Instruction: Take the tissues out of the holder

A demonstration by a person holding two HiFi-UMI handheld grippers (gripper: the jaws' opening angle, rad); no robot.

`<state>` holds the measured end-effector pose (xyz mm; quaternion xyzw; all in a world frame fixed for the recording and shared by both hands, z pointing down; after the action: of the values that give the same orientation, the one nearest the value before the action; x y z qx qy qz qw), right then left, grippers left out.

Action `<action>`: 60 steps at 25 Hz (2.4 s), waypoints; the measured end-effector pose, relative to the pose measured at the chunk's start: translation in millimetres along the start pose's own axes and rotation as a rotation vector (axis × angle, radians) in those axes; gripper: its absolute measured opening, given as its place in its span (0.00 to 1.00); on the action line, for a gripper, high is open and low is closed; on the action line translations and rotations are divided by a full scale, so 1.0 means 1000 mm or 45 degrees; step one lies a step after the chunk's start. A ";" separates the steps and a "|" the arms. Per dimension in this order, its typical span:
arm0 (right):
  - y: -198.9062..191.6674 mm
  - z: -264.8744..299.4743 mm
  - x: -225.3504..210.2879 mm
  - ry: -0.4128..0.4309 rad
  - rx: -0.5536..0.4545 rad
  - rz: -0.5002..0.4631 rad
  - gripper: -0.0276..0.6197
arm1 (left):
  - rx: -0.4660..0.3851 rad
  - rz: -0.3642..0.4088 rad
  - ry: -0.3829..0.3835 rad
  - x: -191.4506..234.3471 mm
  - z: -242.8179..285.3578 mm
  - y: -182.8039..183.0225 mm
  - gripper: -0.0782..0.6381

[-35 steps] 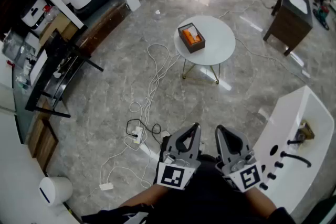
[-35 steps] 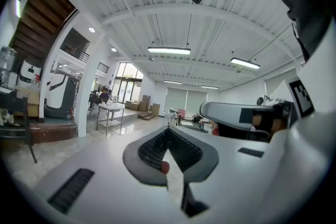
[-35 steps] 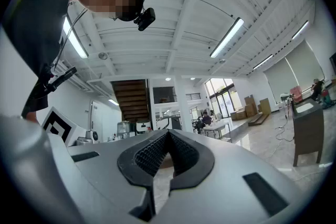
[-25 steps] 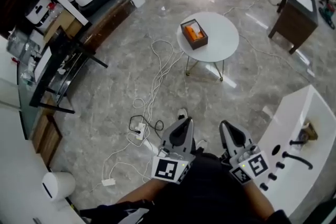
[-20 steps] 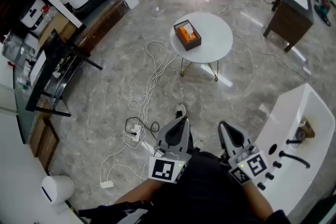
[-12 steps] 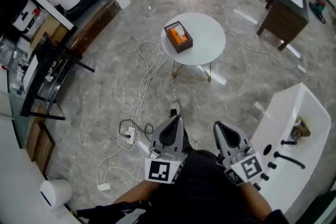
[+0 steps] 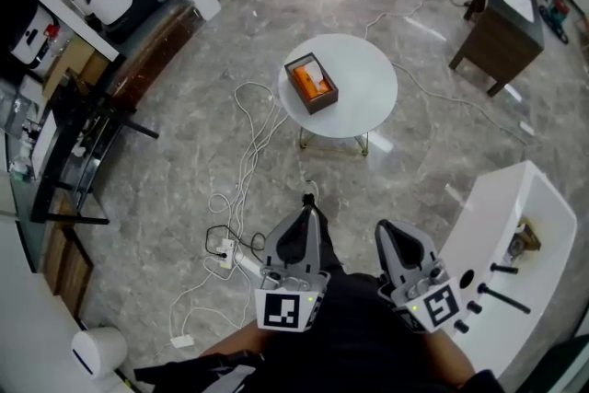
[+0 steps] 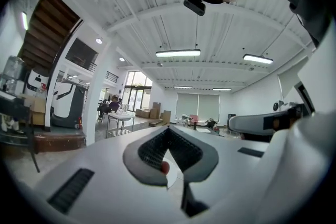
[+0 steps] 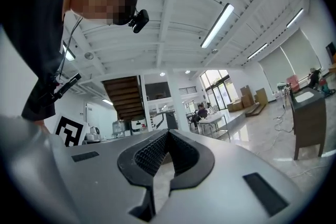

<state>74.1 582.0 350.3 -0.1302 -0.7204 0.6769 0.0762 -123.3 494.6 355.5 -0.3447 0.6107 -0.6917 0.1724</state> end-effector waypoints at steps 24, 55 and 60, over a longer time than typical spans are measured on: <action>-0.013 0.347 -0.109 0.235 0.206 0.012 0.05 | -0.068 -0.083 0.087 0.232 0.213 0.077 0.11; -0.017 0.402 -0.174 0.190 0.262 -0.127 0.05 | -0.013 -0.162 0.146 0.222 0.310 0.064 0.11; -0.015 0.407 -0.186 0.122 0.210 -0.129 0.05 | -0.034 -0.068 0.137 0.214 0.326 0.066 0.11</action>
<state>133.8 137.8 348.8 -0.1193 -0.6634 0.7222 0.1552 -62.0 104.2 354.1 -0.3256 0.6189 -0.7053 0.1162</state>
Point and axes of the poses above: the fingertips, and each gripper's own axes: z forward along the fingers, x to its left, y out of its top, the point moved 10 cm from there along -z, backward along the fingers, and after that the axes turned 9 degrees about -z, right-handed, at the moved point
